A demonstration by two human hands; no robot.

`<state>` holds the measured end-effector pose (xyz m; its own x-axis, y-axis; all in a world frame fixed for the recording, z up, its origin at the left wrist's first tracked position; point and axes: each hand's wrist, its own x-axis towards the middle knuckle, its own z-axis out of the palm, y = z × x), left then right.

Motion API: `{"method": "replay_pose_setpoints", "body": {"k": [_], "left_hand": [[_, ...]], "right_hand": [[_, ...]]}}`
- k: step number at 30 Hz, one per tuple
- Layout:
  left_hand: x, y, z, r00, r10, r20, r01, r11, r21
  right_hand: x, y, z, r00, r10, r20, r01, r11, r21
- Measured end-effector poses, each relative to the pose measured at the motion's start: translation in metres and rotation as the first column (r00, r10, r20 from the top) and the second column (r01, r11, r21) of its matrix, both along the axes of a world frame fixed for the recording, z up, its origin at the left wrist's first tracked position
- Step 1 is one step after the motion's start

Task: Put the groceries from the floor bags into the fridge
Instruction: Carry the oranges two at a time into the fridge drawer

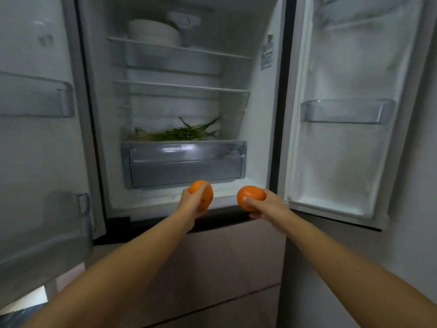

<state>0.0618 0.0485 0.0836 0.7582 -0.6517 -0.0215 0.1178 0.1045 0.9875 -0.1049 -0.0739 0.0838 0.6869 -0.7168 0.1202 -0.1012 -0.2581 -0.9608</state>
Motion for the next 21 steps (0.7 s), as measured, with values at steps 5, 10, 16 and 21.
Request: {"method": "replay_pose_setpoints", "body": {"k": [5, 10, 16, 21], "left_hand": [[0.056, -0.033, 0.028, 0.974, 0.021, -0.226, -0.058, 0.986, -0.158], [0.115, -0.060, 0.053, 0.954, 0.049, -0.296, -0.109, 0.976, -0.190], [0.182, -0.087, 0.069, 0.943, 0.068, -0.325, -0.159, 0.952, -0.261], [0.206, -0.092, 0.069, 0.914, -0.016, -0.405, -0.142, 0.923, -0.358]], "right_hand": [[0.088, -0.065, 0.029, 0.952, -0.008, 0.307, -0.119, 0.912, 0.393], [0.177, -0.094, 0.044, 0.867, -0.095, 0.489, -0.276, 0.726, 0.630], [0.253, -0.116, 0.071, 0.808, -0.057, 0.587, -0.407, 0.667, 0.624], [0.282, -0.126, 0.088, 0.760, -0.050, 0.648, -0.470, 0.646, 0.601]]}}
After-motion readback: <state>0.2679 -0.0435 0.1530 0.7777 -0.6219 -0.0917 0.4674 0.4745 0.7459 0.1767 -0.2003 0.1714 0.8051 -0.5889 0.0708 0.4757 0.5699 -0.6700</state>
